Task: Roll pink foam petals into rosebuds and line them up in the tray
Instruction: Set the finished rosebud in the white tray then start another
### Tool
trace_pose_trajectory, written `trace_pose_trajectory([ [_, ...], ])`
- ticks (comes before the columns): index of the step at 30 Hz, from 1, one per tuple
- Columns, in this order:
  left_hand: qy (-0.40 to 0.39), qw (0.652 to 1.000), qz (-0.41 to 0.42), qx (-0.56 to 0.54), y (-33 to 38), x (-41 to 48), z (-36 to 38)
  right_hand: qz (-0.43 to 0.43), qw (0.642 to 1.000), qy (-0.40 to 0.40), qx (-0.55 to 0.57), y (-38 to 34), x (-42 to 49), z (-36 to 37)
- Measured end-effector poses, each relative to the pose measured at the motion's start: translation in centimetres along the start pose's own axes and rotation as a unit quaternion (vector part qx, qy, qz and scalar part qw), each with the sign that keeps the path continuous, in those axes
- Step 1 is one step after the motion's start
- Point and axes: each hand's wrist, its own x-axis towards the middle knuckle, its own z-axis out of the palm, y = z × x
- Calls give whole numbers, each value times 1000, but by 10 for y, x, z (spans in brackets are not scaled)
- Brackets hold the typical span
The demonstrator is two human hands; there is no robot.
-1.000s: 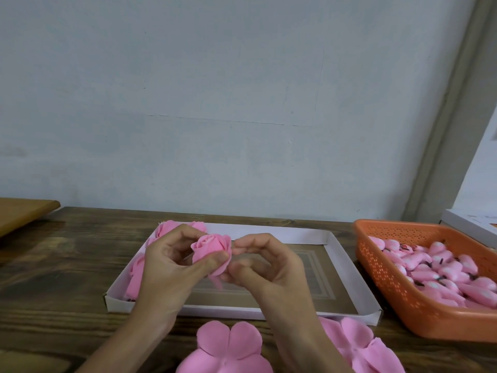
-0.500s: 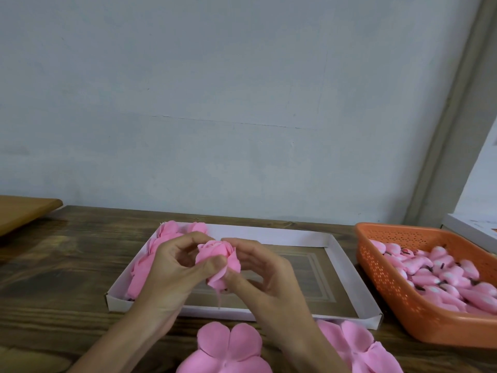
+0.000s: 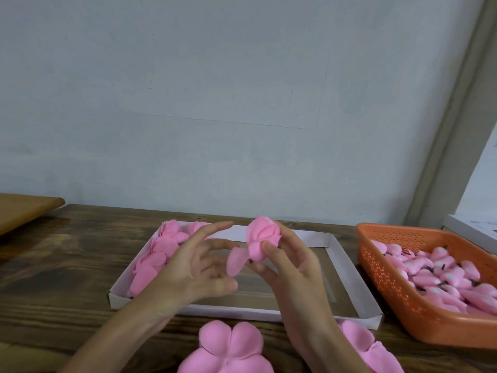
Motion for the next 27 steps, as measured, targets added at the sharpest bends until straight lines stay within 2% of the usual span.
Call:
trace_pose_trajectory([
  [3, -22, 999, 27, 6, -6, 0, 6, 8, 1000, 15, 20, 0, 2, -3],
  [7, 45, 996, 77, 0, -5, 0, 11, 11, 999, 15, 27, -3, 2, -4],
  [13, 100, 983, 145, 54, 0, 2, 11, 2, 999, 21, 32, -2, 1, 0],
  [21, 94, 968, 191, 133, -2, 3, 8, -7, 1000, 8, -4, -1, 0, 1],
  [27, 82, 966, 199, 141, 2, 2, 9, -35, 998, -34, -44, 0, -4, 4],
])
